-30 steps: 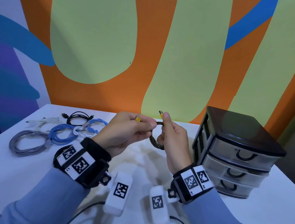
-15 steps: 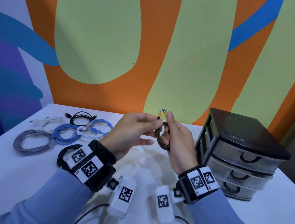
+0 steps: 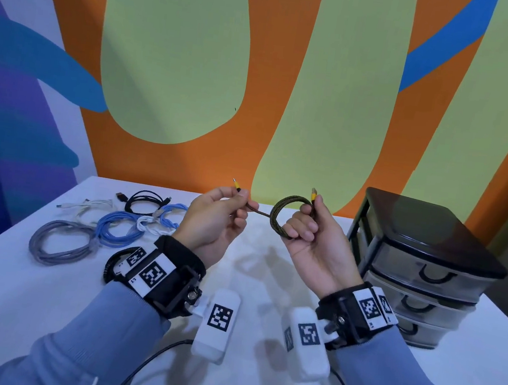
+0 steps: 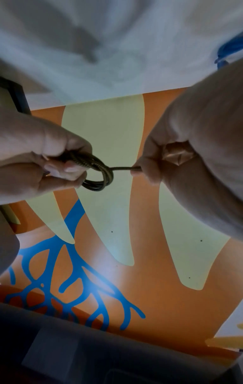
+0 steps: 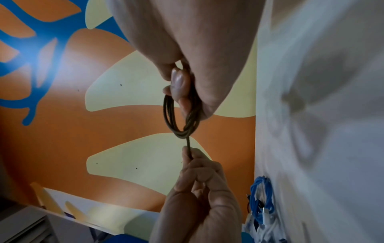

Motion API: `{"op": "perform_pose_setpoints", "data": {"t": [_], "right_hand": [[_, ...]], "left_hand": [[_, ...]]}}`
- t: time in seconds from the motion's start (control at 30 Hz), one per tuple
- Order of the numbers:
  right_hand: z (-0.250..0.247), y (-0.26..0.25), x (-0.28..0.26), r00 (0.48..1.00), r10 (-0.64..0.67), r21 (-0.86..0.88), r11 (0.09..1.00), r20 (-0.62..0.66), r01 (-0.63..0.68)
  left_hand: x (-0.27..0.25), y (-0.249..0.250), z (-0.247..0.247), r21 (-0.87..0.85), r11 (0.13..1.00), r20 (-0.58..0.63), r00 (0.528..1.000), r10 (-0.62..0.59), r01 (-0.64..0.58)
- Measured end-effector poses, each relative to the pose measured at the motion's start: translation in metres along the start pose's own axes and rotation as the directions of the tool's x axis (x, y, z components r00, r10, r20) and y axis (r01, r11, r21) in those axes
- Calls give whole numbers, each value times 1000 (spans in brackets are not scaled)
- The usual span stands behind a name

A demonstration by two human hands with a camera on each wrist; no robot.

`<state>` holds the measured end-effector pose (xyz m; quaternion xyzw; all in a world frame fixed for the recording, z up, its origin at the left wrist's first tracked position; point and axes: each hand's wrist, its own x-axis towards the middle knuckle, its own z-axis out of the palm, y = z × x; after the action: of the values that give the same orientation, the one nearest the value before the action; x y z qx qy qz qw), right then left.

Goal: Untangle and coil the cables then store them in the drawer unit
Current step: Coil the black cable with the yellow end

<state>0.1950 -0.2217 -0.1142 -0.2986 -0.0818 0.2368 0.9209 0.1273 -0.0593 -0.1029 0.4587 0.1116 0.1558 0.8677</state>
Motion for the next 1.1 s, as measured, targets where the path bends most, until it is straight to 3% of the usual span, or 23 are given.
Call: {"op": "perform_pose_setpoints", "data": {"t": [0.1,0.2,0.27,0.33,0.43,0.5,0.67,0.83,0.97,1.03,1.1], "right_hand": [[-3,-3,0,999,28,35,999,19,-28],[-7,-7,1,1000,-17,-33,999,-14,17],[-9,-7,2,992,-107,-154,983,-66,96],[-9,-3,3,969,-233,-346,918,-84,191],[-10,7,4,929,-369,-632,728,-33,267],[-10,11,3,929,-370,-713,648,12,267],[-6,13,-4,954,-261,-669,684,145,289],[-2,12,-6,965,-187,-559,788,182,258],[0,10,-11,965,-132,-510,828,226,233],[2,12,-14,964,-110,-524,822,242,226],[3,13,-15,963,-111,-539,810,245,230]], "left_hand": [[1,-1,0,-45,998,12,998,54,-54],[-1,2,1,-77,995,127,990,67,-58],[-7,5,3,-13,998,227,972,64,-63],[-11,6,5,165,971,297,947,121,-175],[-10,1,2,515,733,374,886,274,-444],[-8,-1,0,610,607,421,858,296,-509],[-8,0,-2,665,513,462,839,288,-543],[-9,8,-2,724,458,390,854,346,-516],[-10,11,-2,727,487,420,874,243,-484],[-11,13,-1,772,435,399,886,234,-463],[-12,14,0,826,345,353,886,301,-446]]}}
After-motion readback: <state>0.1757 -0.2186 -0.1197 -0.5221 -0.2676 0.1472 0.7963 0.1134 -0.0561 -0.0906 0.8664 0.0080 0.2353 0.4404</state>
